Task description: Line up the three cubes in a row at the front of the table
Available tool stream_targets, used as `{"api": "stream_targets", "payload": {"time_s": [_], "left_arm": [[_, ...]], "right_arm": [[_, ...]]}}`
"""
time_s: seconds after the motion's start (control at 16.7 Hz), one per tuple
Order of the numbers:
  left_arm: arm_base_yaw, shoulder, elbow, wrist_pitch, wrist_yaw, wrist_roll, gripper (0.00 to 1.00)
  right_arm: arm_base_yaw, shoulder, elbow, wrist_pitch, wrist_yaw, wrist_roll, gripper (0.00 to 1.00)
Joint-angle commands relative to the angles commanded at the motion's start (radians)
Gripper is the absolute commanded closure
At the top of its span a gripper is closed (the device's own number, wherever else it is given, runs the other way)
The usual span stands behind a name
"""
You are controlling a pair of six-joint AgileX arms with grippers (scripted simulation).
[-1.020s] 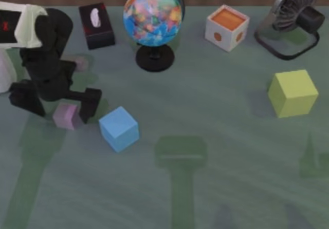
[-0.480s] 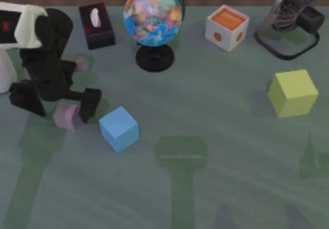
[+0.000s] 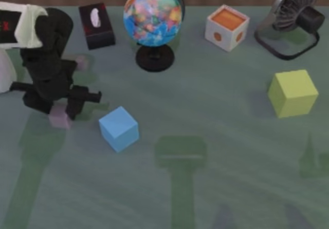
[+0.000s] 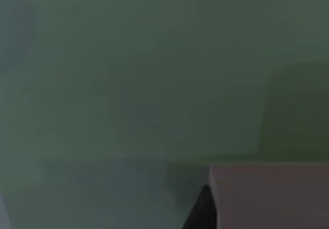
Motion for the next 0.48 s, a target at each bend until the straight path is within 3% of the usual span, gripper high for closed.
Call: {"api": "stream_targets", "payload": {"time_s": [0.48], "left_arm": [[0.0,0.0,0.0,0.0,0.0,0.0,1.0]], "right_arm": [[0.0,0.0,0.0,0.0,0.0,0.0,0.0]]}}
